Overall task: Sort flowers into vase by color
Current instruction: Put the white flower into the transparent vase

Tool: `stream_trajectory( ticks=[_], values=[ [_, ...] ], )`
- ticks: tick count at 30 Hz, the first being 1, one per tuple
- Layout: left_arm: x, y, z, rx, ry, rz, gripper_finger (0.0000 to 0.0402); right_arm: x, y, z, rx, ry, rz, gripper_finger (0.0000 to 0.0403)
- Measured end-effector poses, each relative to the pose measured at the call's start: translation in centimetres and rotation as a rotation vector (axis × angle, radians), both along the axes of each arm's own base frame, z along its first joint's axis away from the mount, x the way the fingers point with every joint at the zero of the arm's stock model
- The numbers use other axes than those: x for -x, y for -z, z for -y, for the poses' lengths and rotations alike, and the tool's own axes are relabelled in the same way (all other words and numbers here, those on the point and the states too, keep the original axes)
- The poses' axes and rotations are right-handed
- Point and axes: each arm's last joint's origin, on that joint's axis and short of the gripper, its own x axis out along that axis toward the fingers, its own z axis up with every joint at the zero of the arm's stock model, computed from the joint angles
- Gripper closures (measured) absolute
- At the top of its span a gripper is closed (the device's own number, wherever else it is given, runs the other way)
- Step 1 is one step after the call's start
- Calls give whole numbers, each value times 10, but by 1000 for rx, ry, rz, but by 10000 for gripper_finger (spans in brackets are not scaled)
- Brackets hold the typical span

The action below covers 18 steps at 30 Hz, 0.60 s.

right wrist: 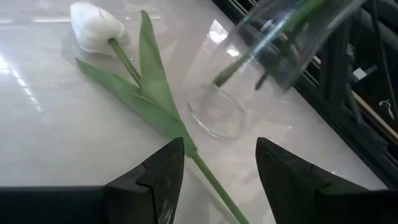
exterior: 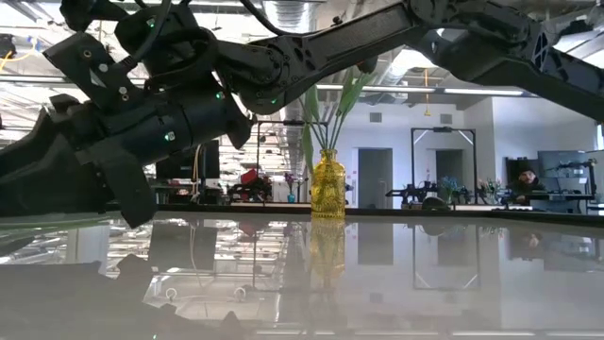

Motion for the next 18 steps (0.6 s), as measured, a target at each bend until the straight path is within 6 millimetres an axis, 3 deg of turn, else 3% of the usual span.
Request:
stream_trajectory(
  ticks=[18],
  values=[
    [0, 0, -1, 51, -37, 20, 203, 4, 14, -15, -9, 6, -46, 179]
  ],
)
